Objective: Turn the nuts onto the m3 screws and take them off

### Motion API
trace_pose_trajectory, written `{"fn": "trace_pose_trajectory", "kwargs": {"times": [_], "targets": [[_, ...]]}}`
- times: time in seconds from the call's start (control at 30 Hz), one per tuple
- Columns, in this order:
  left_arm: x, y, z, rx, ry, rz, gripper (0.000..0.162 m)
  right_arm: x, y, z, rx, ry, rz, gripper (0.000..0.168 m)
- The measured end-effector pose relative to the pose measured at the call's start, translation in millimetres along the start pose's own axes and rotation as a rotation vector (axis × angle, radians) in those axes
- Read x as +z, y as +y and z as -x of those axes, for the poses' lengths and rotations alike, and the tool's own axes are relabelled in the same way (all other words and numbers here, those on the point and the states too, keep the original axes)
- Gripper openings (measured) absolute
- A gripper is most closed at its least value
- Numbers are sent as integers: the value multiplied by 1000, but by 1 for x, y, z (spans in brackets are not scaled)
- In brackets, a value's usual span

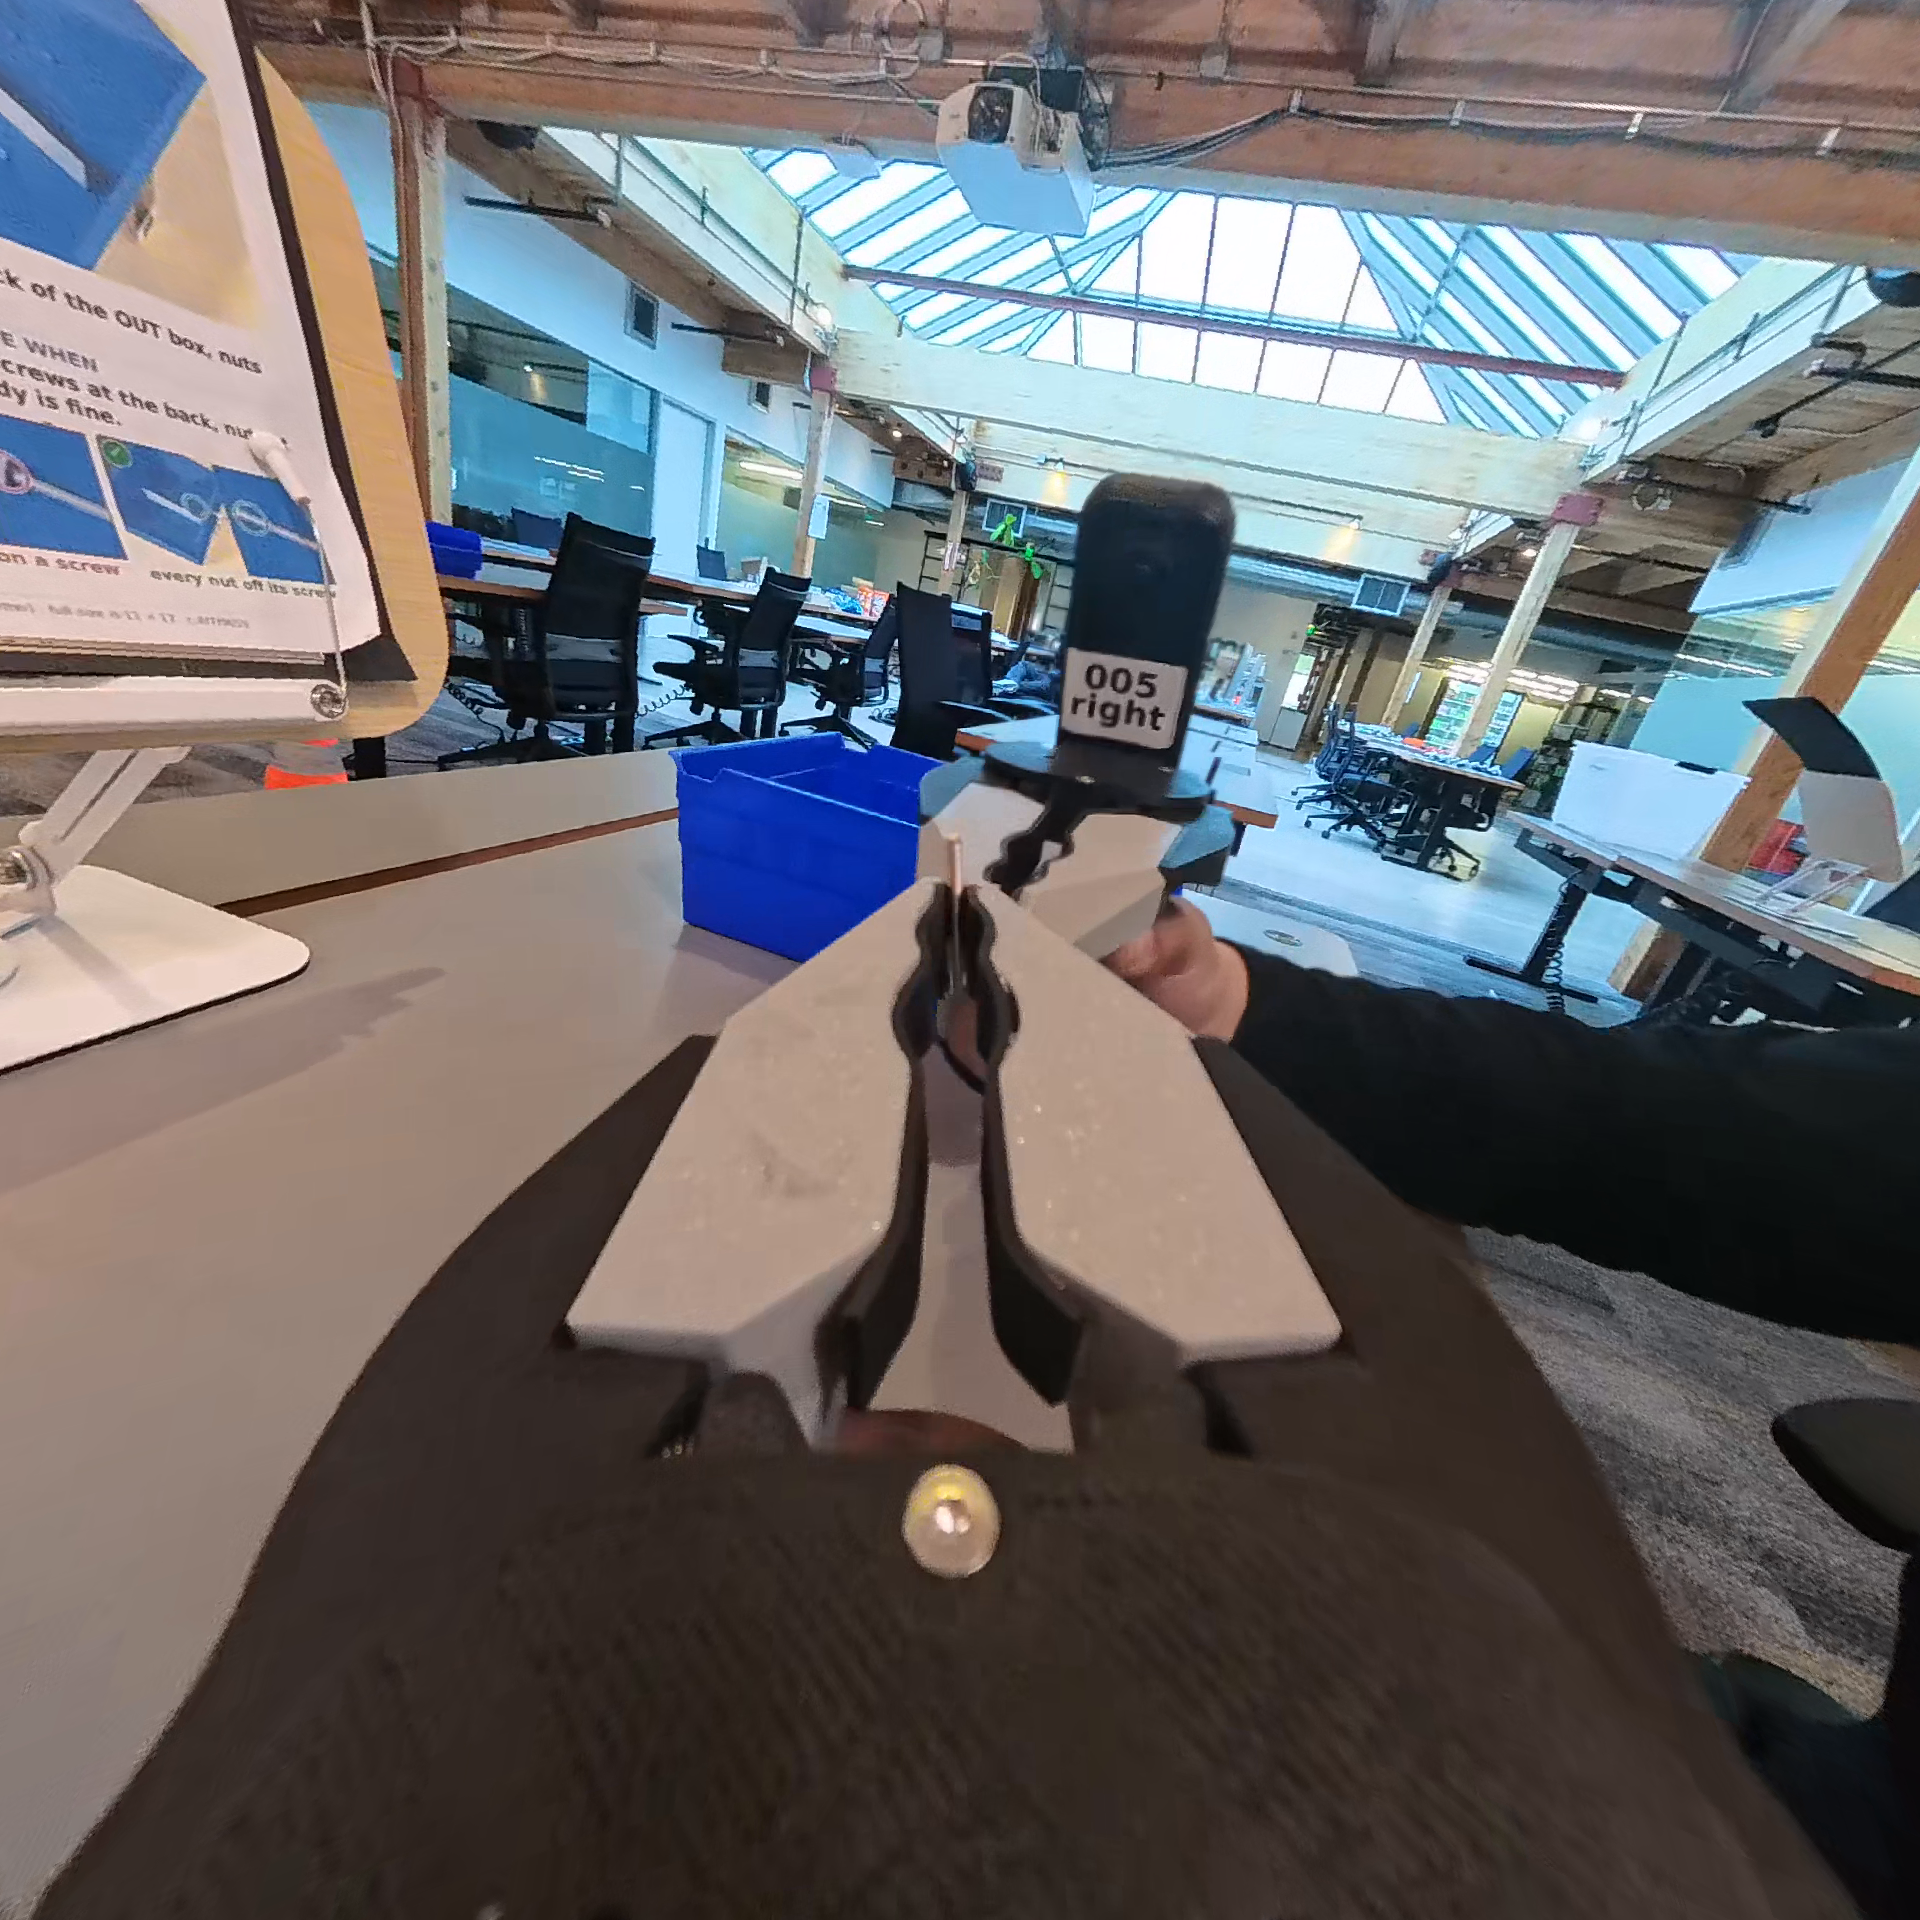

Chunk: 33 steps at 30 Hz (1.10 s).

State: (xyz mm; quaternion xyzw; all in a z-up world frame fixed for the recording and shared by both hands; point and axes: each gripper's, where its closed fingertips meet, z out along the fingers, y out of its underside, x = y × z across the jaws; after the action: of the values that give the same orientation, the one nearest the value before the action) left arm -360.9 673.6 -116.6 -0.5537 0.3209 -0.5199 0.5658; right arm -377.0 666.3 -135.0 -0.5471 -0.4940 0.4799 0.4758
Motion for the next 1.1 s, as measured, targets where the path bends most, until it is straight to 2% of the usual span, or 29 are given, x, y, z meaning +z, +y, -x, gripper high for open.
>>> {"fn": "trace_pose_trajectory", "kwargs": {"times": [0.1,0.23,0.33,0.43,0.63,0.67,0.73,0.77,1.1], "targets": [[1,7,-1,45,-16,53,0,5,7,3,46,-36,12,2],[5,20,1,92,-47,133,0,-2,22,0,20,-36,126,2],[5,26,6,99,-74,169,0,-18,9,-8,10,6,89,2],[6,30,8,82,-77,189,0,-27,-16,-8,20,15,-24,2],[8,32,4,90,-68,195,0,-12,-4,-9,94,19,18,25],[8,32,4,89,-65,194,0,-9,-2,-8,98,10,23,21],[8,32,3,89,-64,194,0,-6,-1,-5,95,0,20,2],[8,32,3,87,-61,192,0,-6,-2,-6,93,8,15,0],[9,34,2,56,-47,186,3,-7,-3,-4,93,8,32,0]]}}
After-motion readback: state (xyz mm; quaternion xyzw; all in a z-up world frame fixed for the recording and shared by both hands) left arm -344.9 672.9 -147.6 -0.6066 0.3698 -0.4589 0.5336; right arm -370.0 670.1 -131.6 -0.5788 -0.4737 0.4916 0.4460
